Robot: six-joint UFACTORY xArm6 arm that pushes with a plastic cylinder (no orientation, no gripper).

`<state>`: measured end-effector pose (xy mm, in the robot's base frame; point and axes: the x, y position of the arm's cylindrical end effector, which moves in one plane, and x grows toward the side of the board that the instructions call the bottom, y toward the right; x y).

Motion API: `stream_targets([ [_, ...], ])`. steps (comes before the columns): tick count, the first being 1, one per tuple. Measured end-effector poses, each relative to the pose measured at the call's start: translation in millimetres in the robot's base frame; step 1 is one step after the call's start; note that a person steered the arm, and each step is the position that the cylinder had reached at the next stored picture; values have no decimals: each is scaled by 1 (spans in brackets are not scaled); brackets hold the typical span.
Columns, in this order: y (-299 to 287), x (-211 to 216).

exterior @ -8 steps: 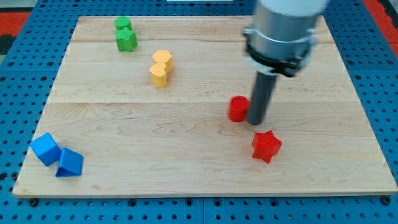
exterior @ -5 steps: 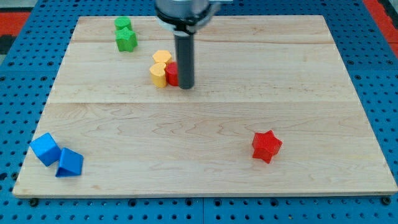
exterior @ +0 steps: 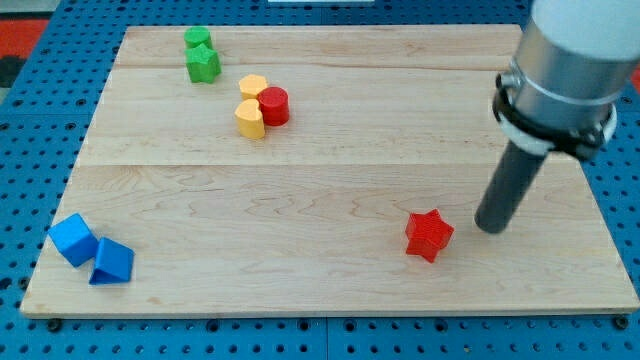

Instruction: Move red star below to the red circle

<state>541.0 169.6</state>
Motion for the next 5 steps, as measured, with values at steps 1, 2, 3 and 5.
stream_targets([
  [1,-75,8],
  [2,-133,24],
  [3,-181,31],
  [5,-257,-46],
])
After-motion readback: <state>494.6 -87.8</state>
